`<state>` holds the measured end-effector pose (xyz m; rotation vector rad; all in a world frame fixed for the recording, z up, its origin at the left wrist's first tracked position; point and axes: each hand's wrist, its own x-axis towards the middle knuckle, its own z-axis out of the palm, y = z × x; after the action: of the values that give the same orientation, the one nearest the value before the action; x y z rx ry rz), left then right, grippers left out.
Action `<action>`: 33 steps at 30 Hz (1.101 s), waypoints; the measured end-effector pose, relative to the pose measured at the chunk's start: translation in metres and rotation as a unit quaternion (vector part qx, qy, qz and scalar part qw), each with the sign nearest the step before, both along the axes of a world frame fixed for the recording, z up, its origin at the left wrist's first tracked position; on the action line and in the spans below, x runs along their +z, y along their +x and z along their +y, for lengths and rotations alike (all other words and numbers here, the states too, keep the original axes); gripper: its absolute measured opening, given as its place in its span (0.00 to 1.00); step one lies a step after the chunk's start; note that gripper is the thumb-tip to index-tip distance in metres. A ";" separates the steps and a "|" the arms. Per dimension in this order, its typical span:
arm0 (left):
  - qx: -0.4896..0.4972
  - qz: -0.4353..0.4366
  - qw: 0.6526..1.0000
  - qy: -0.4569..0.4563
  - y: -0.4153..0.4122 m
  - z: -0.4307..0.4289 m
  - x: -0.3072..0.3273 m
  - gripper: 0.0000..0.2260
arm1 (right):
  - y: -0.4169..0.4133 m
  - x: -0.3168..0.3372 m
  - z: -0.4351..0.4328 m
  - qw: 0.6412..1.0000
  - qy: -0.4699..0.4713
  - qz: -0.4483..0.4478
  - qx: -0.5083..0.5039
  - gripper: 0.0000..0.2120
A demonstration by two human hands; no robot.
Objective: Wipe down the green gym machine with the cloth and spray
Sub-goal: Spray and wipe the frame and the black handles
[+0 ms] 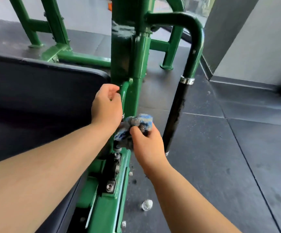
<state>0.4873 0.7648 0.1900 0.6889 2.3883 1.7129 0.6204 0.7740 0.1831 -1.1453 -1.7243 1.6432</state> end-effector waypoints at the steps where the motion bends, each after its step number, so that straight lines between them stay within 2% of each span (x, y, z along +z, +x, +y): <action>1: -0.017 0.039 0.999 0.024 -0.002 0.006 0.018 0.11 | 0.004 0.020 0.003 0.997 0.078 0.021 0.008 0.07; 3: -0.040 0.109 0.992 0.050 -0.007 0.016 0.052 0.12 | 0.012 0.056 0.018 0.969 0.233 0.072 -0.028 0.11; 5: -0.081 0.151 0.985 0.032 -0.010 0.030 0.081 0.16 | 0.018 0.095 0.047 0.923 0.351 0.094 -0.125 0.20; 7: -0.114 0.162 0.980 -0.022 -0.011 0.045 0.095 0.17 | 0.012 0.126 0.075 0.895 0.417 0.037 -0.154 0.23; 9: -0.112 0.127 0.985 -0.024 -0.012 0.064 0.111 0.18 | 0.002 0.153 0.095 0.877 0.462 -0.054 -0.117 0.20; 12: -0.072 0.039 0.997 -0.005 -0.023 0.074 0.135 0.19 | -0.020 0.190 0.117 0.895 0.427 -0.099 -0.078 0.20; 13: -0.068 0.044 0.997 -0.018 -0.024 0.072 0.133 0.19 | -0.022 0.196 0.125 0.900 0.407 -0.146 -0.060 0.19; 15: -0.080 0.101 0.990 -0.064 -0.029 0.071 0.135 0.22 | -0.031 0.212 0.140 0.896 0.372 -0.243 0.009 0.15; 16: -0.098 0.145 0.981 -0.081 -0.031 0.071 0.136 0.24 | -0.038 0.218 0.143 0.898 0.352 -0.253 0.068 0.14; 18: -0.127 0.215 0.963 -0.102 -0.041 0.077 0.143 0.28 | -0.054 0.230 0.139 0.926 0.276 -0.197 0.166 0.13; 20: -0.129 0.213 0.958 -0.145 -0.053 0.084 0.151 0.29 | -0.070 0.236 0.137 0.928 0.229 -0.209 0.208 0.18; 23: -0.115 0.150 0.963 -0.190 -0.065 0.090 0.150 0.27 | -0.078 0.224 0.154 0.905 0.274 -0.274 0.178 0.21; 26: -0.103 0.154 0.960 -0.208 -0.061 0.087 0.141 0.28 | -0.067 0.217 0.163 0.912 0.285 -0.284 0.075 0.16; 27: -0.098 0.173 0.958 -0.207 -0.064 0.089 0.140 0.28 | -0.069 0.222 0.163 0.903 0.292 -0.303 0.091 0.14; 30: -0.108 0.212 0.948 -0.211 -0.064 0.090 0.139 0.28 | -0.084 0.234 0.158 0.885 0.265 -0.342 0.168 0.18; 33: -0.126 0.218 0.942 -0.220 -0.065 0.087 0.140 0.29 | -0.094 0.234 0.161 0.912 0.184 -0.303 0.206 0.15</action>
<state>0.4219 0.8520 0.3304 1.3259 2.6683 0.9451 0.5266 0.9348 0.4168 -1.2356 -2.6880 1.1317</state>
